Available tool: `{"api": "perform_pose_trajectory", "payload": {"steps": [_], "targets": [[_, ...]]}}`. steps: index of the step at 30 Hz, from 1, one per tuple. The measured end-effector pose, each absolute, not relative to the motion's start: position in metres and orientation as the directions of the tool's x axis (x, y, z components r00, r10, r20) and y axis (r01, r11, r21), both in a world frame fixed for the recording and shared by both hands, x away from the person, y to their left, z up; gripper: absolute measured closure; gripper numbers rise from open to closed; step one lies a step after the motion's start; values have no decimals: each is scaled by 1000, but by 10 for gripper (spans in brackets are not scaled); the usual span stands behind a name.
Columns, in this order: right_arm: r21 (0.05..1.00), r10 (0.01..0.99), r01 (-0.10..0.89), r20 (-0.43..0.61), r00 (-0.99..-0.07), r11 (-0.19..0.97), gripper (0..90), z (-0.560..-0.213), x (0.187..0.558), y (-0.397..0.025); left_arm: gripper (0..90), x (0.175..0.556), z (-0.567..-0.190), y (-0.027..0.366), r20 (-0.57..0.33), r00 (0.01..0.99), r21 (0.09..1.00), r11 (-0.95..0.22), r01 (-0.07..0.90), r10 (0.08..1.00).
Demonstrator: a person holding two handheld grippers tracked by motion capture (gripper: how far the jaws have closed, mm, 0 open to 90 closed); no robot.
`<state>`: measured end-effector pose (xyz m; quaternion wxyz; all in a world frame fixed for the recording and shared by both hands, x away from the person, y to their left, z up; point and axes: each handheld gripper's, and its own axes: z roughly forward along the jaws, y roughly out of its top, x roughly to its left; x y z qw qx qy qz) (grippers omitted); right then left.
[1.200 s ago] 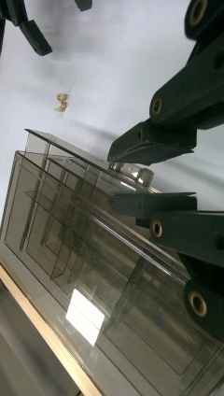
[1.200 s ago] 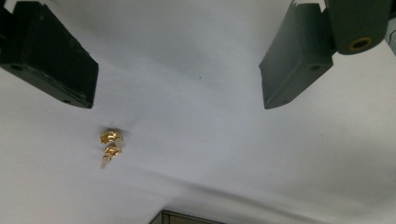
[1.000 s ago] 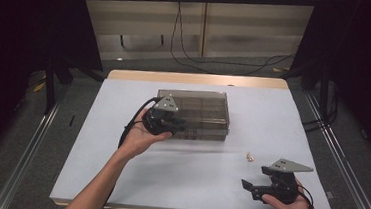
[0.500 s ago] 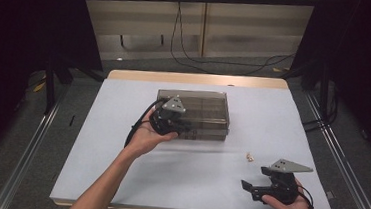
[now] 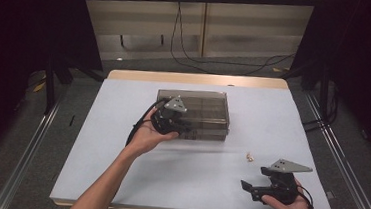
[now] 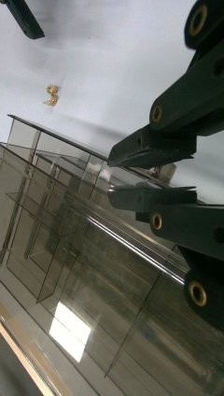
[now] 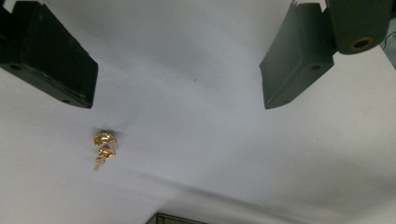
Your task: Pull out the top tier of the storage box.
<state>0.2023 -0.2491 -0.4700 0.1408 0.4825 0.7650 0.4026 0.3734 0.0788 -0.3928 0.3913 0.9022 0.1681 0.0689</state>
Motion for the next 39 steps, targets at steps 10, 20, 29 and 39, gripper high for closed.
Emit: {"api": "perform_pose_trajectory", "payload": {"steps": [10, 20, 29, 39], "targets": [[751, 850, 625, 173, -497, 212, 109, -470, 203, -249, 785, 373, -394, 78, -5, 938, 725, -645, 242, 347], [751, 850, 625, 173, -498, 214, 109, -470, 202, -249, 782, 371, -394, 75, 1, 943, 714, -661, 232, 332], [748, 850, 629, 175, -497, 213, 109, -470, 202, -248, 783, 367, -395, 76, -5, 943, 721, -652, 233, 332], [747, 849, 628, 174, -500, 216, 109, -471, 203, -248, 792, 361, -395, 76, 9, 950, 718, -663, 210, 311]]}}
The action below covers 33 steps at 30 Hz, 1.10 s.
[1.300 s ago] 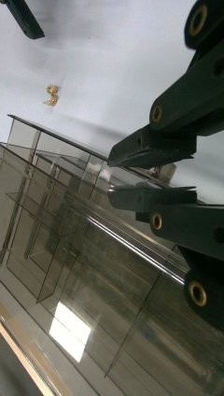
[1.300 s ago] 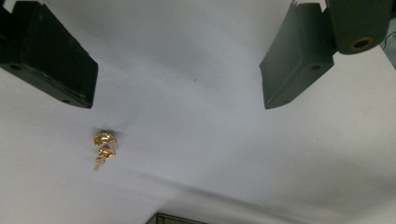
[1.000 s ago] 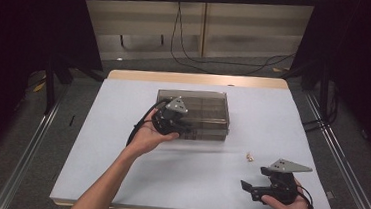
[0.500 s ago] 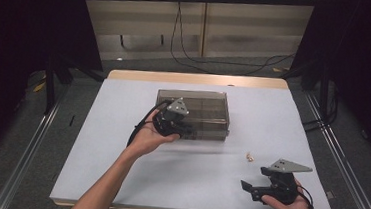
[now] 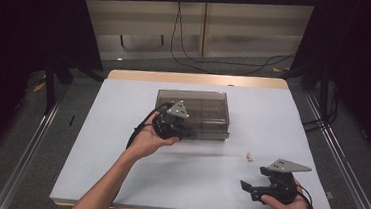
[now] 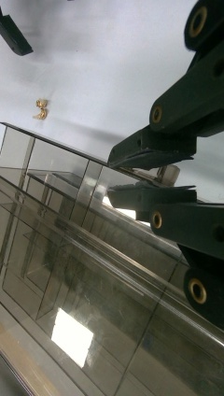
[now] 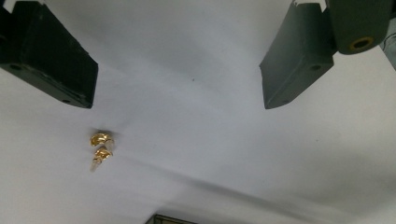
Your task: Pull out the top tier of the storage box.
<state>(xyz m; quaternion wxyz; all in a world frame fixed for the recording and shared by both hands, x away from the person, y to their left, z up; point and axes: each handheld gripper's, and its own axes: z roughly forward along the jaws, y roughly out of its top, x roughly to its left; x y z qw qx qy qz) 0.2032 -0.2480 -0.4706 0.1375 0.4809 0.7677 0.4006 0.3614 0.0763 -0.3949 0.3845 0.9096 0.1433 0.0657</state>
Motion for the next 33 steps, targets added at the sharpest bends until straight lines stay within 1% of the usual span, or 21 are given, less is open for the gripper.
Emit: {"api": "perform_pose_trajectory", "payload": {"steps": [21, 27, 33], "targets": [[747, 848, 629, 175, -501, 217, 108, -471, 204, -248, 799, 350, -396, 79, 12, 956, 723, -663, 195, 293], [747, 848, 628, 172, -502, 220, 108, -471, 203, -248, 814, 345, -396, 78, 15, 956, 730, -657, 189, 292], [746, 850, 630, 174, -497, 216, 108, -471, 203, -248, 813, 342, -395, 81, 24, 960, 721, -670, 177, 279]]}}
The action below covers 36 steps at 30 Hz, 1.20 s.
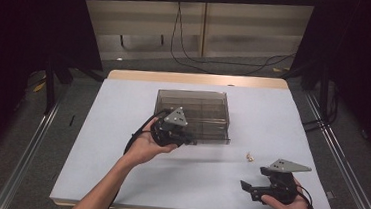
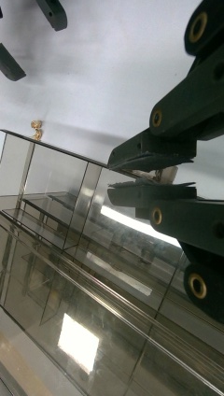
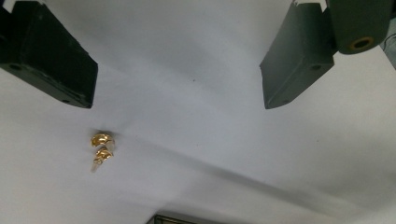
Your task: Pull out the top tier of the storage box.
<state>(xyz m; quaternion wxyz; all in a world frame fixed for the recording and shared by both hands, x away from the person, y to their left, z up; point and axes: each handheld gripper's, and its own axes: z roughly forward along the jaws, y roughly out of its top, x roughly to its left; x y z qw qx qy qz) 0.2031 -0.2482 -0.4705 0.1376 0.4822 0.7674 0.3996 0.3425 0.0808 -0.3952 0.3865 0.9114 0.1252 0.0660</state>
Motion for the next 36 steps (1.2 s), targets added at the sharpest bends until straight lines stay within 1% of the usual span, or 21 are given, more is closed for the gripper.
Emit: {"api": "perform_pose_trajectory", "payload": {"steps": [4, 20, 32, 36], "targets": [[746, 848, 628, 171, -502, 222, 107, -471, 203, -248, 816, 341, -395, 82, 34, 963, 716, -679, 162, 267], [745, 850, 632, 176, -497, 216, 106, -470, 203, -248, 818, 332, -397, 85, 26, 964, 729, -664, 164, 266], [744, 847, 631, 174, -502, 221, 104, -471, 203, -248, 835, 328, -396, 83, 29, 970, 721, -677, 147, 241], [744, 849, 633, 178, -497, 215, 104, -470, 203, -248, 834, 326, -396, 84, 31, 968, 720, -677, 151, 249]]}}
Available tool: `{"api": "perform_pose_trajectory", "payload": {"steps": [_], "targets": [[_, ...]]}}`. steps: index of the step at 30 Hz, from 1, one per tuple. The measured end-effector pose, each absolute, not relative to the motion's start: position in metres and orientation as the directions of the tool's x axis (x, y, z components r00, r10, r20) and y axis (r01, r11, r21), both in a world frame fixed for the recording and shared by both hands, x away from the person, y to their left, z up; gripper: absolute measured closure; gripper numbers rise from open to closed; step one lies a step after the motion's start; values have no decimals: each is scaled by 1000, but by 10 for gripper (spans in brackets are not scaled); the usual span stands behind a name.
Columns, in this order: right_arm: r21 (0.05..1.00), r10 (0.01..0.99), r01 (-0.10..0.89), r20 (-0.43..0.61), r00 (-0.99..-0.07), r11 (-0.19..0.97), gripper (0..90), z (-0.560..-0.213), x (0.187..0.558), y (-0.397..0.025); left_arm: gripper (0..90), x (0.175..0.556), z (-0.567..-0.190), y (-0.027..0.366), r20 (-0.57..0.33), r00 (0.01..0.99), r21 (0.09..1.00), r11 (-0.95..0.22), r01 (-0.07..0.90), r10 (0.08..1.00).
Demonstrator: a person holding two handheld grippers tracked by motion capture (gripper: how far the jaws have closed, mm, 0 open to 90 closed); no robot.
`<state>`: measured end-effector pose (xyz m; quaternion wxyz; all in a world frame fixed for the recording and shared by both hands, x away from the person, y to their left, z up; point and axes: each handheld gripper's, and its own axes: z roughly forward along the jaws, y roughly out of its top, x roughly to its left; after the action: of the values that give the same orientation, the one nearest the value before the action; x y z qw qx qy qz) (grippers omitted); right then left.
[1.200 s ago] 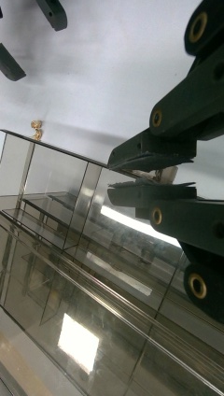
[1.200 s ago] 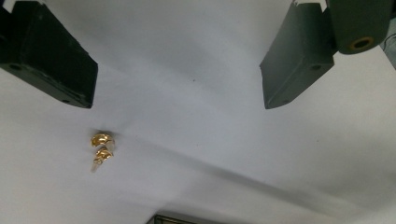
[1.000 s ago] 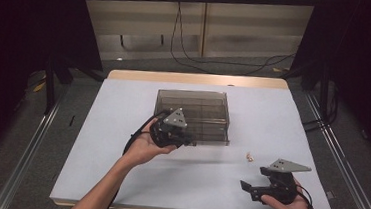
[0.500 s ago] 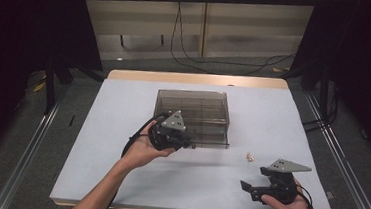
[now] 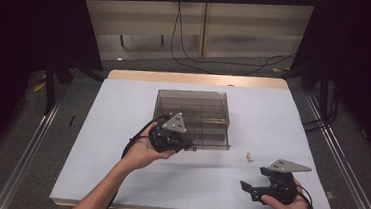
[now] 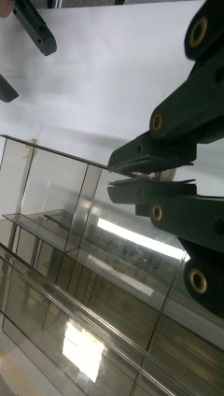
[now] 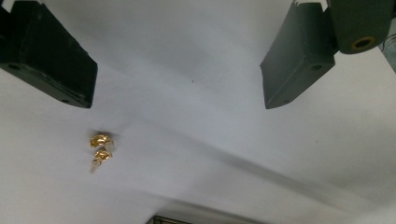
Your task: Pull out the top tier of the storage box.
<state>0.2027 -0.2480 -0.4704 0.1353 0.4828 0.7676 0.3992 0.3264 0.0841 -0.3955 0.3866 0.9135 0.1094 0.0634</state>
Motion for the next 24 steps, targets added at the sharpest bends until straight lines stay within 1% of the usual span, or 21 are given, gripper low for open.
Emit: {"api": "perform_pose_trajectory", "payload": {"steps": [3, 12, 14, 17, 21, 24], "targets": [[744, 849, 633, 178, -498, 215, 104, -471, 203, -248, 837, 325, -396, 84, 18, 969, 720, -676, 158, 247], [743, 849, 633, 179, -498, 215, 104, -471, 203, -248, 837, 324, -396, 85, 23, 969, 719, -677, 156, 247], [743, 848, 633, 179, -498, 215, 103, -470, 203, -248, 825, 324, -396, 86, 16, 968, 727, -667, 160, 249], [745, 848, 631, 178, -500, 216, 103, -471, 204, -248, 779, 322, -397, 87, 10, 966, 740, -652, 168, 259], [746, 848, 632, 182, -498, 211, 102, -470, 204, -247, 633, 323, -397, 90, 0, 953, 742, -639, 203, 303], [743, 850, 637, 189, -492, 204, 102, -470, 207, -247, 550, 325, -397, 96, -11, 945, 750, -622, 224, 327]]}}
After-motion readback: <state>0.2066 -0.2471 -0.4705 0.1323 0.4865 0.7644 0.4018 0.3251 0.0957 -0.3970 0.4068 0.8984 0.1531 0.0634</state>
